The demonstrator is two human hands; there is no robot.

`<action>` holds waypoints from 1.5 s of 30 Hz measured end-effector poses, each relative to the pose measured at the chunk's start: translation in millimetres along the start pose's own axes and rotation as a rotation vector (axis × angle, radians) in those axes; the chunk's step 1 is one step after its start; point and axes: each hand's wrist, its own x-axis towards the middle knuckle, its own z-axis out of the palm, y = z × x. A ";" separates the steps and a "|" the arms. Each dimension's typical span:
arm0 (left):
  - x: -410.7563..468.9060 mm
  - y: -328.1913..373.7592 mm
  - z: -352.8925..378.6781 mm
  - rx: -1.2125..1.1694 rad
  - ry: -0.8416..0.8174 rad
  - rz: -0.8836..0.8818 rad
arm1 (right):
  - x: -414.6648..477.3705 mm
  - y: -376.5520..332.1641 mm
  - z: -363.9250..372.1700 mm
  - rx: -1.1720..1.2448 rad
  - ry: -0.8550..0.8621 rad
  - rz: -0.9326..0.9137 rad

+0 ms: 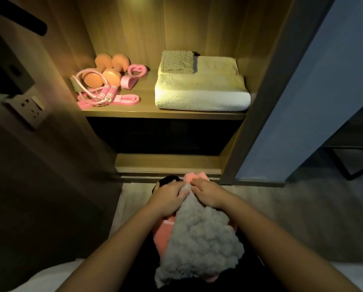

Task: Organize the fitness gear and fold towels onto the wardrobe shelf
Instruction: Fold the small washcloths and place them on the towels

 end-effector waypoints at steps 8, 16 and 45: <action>-28.6 1.5 7.7 -0.223 0.073 0.018 | -26.1 -6.9 -5.4 0.158 -0.071 -0.012; -57.9 3.4 12.1 -0.549 0.247 0.078 | -49.1 -4.2 9.6 0.461 -0.152 -0.057; -70.9 5.3 -69.1 -1.641 0.657 -0.266 | -93.9 18.6 -38.7 1.052 -0.144 -0.140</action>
